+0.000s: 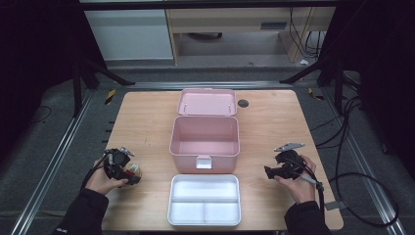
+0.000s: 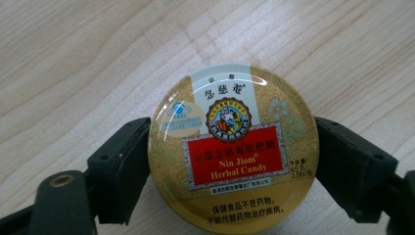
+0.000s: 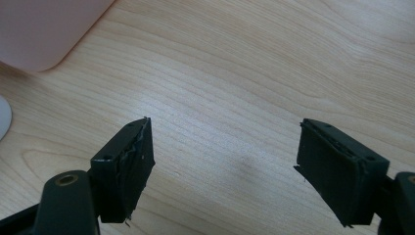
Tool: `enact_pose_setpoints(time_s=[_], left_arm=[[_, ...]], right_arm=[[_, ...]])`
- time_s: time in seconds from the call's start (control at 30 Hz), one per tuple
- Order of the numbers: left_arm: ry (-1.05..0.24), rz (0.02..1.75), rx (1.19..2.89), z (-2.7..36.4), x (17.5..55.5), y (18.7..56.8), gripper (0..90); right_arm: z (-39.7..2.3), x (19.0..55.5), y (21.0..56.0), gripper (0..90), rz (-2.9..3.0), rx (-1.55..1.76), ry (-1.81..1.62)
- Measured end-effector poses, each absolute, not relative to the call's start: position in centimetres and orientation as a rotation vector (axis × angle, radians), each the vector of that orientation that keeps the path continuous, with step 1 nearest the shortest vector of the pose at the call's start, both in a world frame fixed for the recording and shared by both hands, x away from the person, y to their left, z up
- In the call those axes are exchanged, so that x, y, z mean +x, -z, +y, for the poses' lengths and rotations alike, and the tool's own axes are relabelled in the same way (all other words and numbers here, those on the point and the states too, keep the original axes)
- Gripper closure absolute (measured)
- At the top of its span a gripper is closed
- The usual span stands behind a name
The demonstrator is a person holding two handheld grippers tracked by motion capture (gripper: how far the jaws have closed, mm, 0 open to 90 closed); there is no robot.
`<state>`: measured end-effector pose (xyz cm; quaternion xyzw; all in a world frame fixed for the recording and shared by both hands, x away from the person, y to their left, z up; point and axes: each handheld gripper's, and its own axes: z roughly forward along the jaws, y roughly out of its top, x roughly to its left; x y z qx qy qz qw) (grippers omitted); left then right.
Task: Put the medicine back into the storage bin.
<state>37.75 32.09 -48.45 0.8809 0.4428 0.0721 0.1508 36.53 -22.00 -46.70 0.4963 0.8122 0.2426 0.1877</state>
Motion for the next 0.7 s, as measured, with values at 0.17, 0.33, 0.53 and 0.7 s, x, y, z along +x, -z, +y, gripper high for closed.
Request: enact_pose_setpoints(time_s=[0.17, 0.33, 0.53, 0.7], left_arm=[[-0.206, 1.28, 2.549, 31.9, 37.9, 48.3, 19.8], [-0.23, 1.26, 2.521, 31.9, 37.6, 47.1, 19.9], [-0.27, 1.222, 2.477, 31.6, 37.2, 44.7, 19.9], [-0.286, 1.196, 2.454, 31.4, 37.0, 43.1, 19.9]], right_arm=[[-22.0, 36.5, 46.7, 21.9, 2.291, 1.394, -0.682], [-22.0, 36.5, 46.8, 22.4, 2.285, 1.399, -0.678], [-22.0, 36.5, 46.8, 22.5, 2.287, 1.399, -0.679], [-22.0, 36.5, 46.8, 22.5, 2.281, 1.402, -0.679]])
